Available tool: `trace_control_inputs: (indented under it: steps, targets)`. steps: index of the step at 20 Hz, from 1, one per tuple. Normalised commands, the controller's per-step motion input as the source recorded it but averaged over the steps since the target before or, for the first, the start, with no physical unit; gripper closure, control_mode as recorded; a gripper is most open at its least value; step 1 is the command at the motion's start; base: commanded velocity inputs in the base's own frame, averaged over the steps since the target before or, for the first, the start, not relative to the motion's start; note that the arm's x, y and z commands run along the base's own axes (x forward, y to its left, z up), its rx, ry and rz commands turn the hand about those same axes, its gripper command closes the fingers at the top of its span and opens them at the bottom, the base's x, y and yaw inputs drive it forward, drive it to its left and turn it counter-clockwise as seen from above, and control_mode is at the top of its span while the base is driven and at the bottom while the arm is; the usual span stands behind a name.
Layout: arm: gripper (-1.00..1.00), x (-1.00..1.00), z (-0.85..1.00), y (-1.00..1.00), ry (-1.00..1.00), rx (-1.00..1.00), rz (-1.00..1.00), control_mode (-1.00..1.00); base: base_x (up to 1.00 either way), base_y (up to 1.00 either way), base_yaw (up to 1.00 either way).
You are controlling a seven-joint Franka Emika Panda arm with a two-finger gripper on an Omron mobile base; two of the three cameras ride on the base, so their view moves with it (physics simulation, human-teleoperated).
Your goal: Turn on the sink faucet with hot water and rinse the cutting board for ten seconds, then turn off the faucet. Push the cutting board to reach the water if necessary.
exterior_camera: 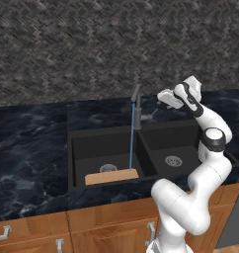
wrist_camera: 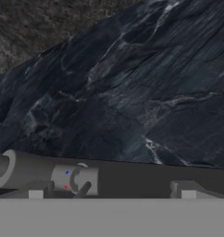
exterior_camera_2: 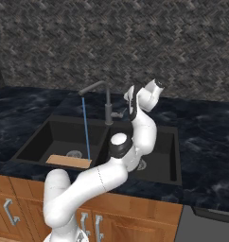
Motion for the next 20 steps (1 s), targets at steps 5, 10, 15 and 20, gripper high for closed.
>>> trace_control_inputs:
  steps: [5, 10, 15, 20]
  targets:
    - [-1.0, 0.0, 0.0, 0.0, 0.0, 0.0, 0.0, -1.0, 0.0, 0.0, 0.0]
    - [-1.0, 0.0, 0.0, 0.0, 0.0, 0.0, 0.0, -1.0, 0.0, 0.0, 0.0]
    - [-1.0, 0.0, 0.0, 0.0, 0.0, 0.0, 0.0, -1.0, 0.0, 0.0, 0.0]
    - [-1.0, 0.0, 0.0, 0.0, 0.0, 0.0, 0.0, -1.0, 0.0, 0.0, 0.0]
